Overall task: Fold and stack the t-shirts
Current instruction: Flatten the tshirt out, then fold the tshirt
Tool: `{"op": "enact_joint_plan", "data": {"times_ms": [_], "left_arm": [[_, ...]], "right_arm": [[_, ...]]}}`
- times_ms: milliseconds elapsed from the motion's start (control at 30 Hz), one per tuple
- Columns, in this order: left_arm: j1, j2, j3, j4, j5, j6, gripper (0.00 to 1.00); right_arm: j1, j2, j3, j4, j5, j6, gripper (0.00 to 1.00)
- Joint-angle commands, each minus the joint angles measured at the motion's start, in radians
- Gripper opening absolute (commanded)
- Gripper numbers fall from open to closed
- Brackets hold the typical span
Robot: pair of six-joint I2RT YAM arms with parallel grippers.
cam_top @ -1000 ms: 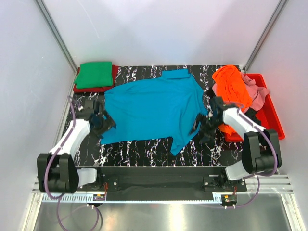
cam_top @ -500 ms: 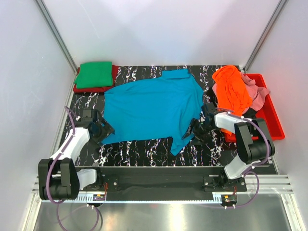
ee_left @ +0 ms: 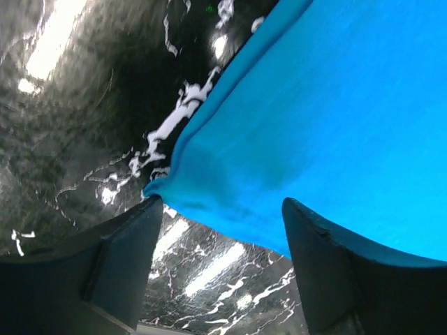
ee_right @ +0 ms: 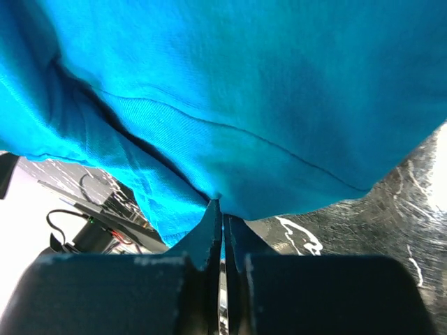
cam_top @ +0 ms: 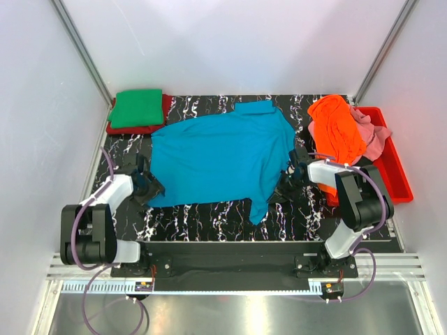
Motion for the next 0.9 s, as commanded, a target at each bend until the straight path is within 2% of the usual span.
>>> {"op": "enact_joint_plan", "data": {"times_ms": [0, 67, 100, 133, 167, 233, 267, 433, 667, 767, 867], "left_arm": [[0.005, 0.048, 0.034, 0.045, -0.048, 0.024, 0.67], [0.002, 0.07, 0.032, 0.056, -0.05, 0.03, 0.56], [0.005, 0.08, 0.034, 0.066, -0.053, 0.039, 0.48], [0.004, 0.097, 0.035, 0.071, -0.053, 0.043, 0.32], [0.004, 0.103, 0.041, 0.071, -0.05, 0.051, 0.22], [0.004, 0.091, 0.061, 0.057, -0.037, 0.06, 0.03], [0.005, 0.059, 0.077, 0.045, -0.037, 0.06, 0.0], [0.011, -0.07, 0.135, -0.075, -0.057, 0.076, 0.0], [0.015, -0.235, 0.156, -0.181, -0.005, 0.045, 0.0], [0.016, -0.274, 0.167, -0.217, 0.022, 0.031, 0.0], [0.016, -0.251, 0.23, -0.231, 0.016, 0.039, 0.0]], "right_arm": [[0.007, -0.004, 0.041, -0.012, 0.056, -0.02, 0.0], [0.007, -0.024, 0.054, -0.041, 0.064, -0.028, 0.0], [0.007, -0.032, 0.068, -0.055, 0.067, -0.031, 0.0], [0.005, -0.041, 0.074, -0.085, 0.078, -0.034, 0.0], [0.004, -0.061, 0.083, -0.108, 0.088, -0.04, 0.0], [0.001, -0.092, 0.102, -0.183, 0.131, -0.045, 0.0], [-0.007, -0.13, 0.105, -0.211, 0.148, -0.05, 0.0], [-0.047, -0.276, 0.077, -0.355, 0.214, -0.044, 0.0], [-0.047, -0.411, 0.042, -0.423, 0.164, -0.028, 0.0], [-0.047, -0.408, 0.085, -0.454, 0.164, -0.024, 0.0], [-0.062, -0.347, 0.236, -0.498, 0.187, -0.034, 0.0]]}}
